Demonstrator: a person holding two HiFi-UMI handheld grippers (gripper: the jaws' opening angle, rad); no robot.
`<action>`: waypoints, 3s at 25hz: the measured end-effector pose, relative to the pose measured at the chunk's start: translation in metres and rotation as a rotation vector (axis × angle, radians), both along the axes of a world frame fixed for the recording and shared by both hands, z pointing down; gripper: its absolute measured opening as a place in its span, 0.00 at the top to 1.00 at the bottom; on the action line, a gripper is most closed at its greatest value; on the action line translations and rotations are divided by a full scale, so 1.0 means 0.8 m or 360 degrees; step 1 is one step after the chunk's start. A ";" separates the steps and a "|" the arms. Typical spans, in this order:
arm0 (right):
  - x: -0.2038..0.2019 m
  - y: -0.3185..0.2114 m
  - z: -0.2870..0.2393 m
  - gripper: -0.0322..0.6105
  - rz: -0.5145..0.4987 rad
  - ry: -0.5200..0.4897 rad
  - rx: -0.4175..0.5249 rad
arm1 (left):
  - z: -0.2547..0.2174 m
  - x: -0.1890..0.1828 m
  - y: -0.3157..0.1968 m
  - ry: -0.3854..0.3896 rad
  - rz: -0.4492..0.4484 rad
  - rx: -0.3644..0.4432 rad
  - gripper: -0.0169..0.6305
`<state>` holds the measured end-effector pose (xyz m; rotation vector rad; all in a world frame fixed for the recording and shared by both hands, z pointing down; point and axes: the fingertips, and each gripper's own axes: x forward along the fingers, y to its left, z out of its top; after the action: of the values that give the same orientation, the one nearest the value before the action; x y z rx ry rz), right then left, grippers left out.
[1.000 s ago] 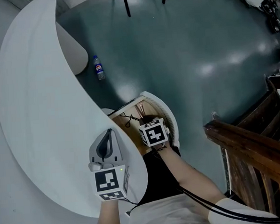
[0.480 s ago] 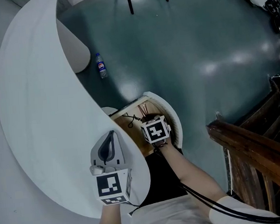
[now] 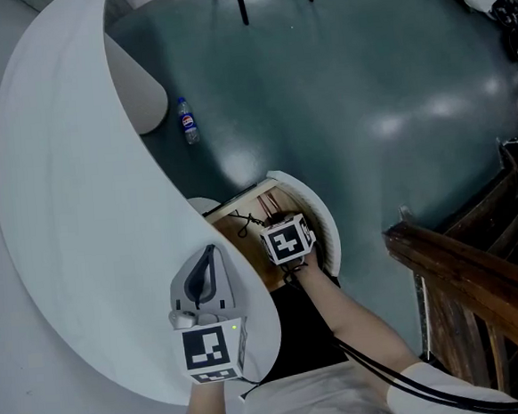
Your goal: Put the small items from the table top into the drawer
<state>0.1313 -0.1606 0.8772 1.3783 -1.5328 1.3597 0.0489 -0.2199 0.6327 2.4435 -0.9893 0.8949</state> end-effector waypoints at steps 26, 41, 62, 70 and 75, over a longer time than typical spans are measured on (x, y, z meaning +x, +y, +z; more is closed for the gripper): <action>-0.009 -0.025 -0.090 0.85 -0.0108 -0.0069 0.0295 | -0.022 -0.046 0.032 0.0029 -0.0319 0.0028 0.94; 0.010 0.094 -0.284 0.85 -0.0383 -0.0201 0.0623 | -0.109 -0.043 0.174 0.0048 -0.0605 0.0135 0.94; -0.042 0.211 -0.579 0.87 -0.0598 -0.0355 0.1287 | -0.306 -0.083 0.299 0.0138 -0.0739 0.0496 0.94; -0.105 0.231 -0.624 0.89 -0.0687 -0.0348 0.1428 | -0.345 -0.141 0.315 0.0172 -0.0745 0.0611 0.94; -0.168 0.253 -0.649 0.90 -0.0697 -0.0338 0.1490 | -0.363 -0.204 0.342 0.0204 -0.0757 0.0642 0.94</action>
<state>-0.0033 0.0415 0.3580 1.2645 -2.6092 0.5087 -0.1144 0.0538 0.3423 2.3555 -1.7373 0.4005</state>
